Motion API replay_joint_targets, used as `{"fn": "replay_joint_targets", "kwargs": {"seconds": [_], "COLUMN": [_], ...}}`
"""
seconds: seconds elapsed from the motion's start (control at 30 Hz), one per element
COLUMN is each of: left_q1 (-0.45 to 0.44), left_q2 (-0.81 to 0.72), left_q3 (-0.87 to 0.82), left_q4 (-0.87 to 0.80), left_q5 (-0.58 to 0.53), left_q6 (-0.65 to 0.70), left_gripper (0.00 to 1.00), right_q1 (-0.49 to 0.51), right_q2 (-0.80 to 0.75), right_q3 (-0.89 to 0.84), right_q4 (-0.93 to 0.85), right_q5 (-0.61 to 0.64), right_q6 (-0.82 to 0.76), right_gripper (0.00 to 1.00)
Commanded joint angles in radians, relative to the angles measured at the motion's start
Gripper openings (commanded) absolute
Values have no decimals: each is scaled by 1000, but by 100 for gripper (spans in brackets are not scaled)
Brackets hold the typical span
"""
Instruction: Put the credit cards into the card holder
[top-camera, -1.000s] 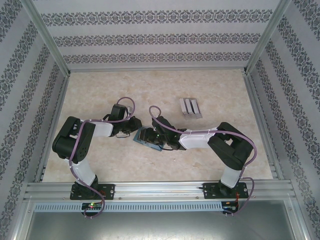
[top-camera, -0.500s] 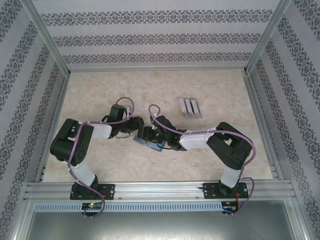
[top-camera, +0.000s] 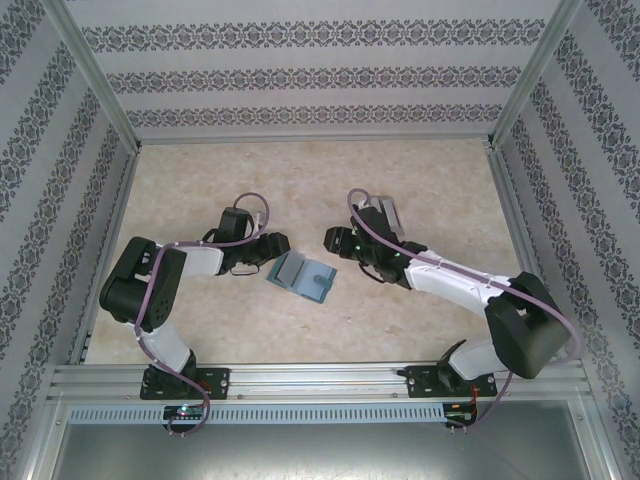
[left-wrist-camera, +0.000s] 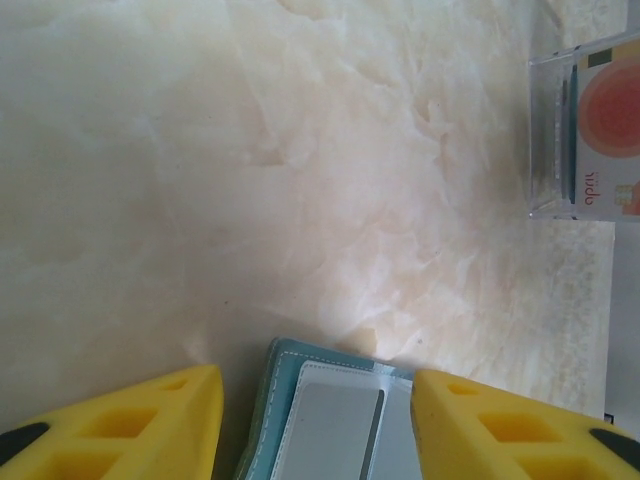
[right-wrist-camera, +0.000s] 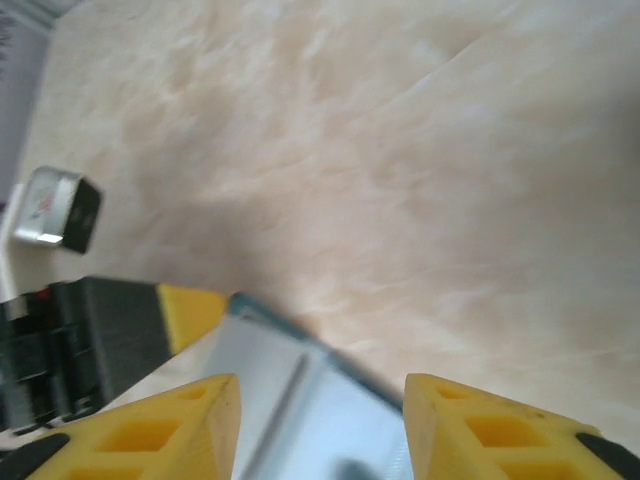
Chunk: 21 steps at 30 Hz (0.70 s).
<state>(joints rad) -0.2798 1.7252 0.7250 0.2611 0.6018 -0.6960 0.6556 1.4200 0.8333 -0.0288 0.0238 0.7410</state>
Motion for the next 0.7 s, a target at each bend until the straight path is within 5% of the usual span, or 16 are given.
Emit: {"fn": "replay_joint_targets", "kwargs": {"seconds": [0.0,0.33,0.67], "left_q1": [8,7,8], "left_q2": [37,34,49], "left_q3": [1,17,27], "left_q4": [-166,-186,-201], "left_q5": [-55,-64,-86], "left_q6": [59,78,94], "left_gripper": [53,52,54], "right_q1": [-45,-174,-208], "right_q2": [-4,190,406], "right_q3": [85,279,498], "right_q4": [-249,-373,-521], "right_q5": [163,189,264], "right_q6": [-201,-403,-496], "right_gripper": [51,67,63]}}
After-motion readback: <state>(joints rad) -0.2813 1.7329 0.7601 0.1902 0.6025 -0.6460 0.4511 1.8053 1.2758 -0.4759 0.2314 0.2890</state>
